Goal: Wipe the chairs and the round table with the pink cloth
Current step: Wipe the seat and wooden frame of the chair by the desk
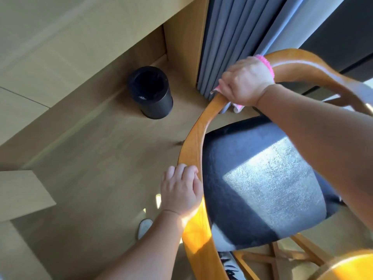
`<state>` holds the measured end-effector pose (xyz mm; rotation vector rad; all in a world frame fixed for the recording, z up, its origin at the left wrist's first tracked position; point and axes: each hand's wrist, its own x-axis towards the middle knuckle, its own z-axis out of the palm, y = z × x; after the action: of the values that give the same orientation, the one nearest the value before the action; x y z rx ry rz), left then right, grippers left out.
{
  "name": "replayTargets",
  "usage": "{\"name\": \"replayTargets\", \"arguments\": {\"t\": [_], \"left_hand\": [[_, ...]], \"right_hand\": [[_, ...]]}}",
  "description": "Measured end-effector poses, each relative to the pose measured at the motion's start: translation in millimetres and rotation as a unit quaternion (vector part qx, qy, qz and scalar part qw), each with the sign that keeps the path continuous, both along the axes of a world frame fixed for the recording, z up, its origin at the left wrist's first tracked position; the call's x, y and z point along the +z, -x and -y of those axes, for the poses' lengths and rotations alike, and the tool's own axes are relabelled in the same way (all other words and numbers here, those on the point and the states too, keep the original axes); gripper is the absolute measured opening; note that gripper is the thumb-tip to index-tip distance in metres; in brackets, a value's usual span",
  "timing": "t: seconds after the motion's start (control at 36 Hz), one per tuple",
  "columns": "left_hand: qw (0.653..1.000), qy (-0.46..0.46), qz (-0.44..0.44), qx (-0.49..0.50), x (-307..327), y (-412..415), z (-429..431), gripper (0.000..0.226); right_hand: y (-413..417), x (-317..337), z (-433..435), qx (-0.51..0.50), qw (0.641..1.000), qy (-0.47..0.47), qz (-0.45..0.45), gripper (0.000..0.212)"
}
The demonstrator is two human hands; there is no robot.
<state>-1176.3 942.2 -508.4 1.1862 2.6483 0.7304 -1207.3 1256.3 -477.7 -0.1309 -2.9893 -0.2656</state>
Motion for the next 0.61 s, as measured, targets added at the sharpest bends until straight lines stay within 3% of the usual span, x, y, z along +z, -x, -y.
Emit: {"name": "replayTargets", "arguments": {"t": [0.25, 0.47, 0.61], "left_hand": [[0.998, 0.047, -0.023, -0.016, 14, 14, -30, 0.021], [0.995, 0.084, -0.015, -0.057, 5, 69, -143, 0.05], [0.993, 0.096, -0.002, -0.062, -4, 72, -156, 0.055]], "right_hand": [[-1, 10, -1, -0.017, 0.999, 0.022, 0.022, 0.053], [-13, 19, -36, 0.151, 0.985, 0.033, 0.075, 0.052], [-28, 19, -60, 0.029, 0.999, 0.025, 0.004, 0.052]]}}
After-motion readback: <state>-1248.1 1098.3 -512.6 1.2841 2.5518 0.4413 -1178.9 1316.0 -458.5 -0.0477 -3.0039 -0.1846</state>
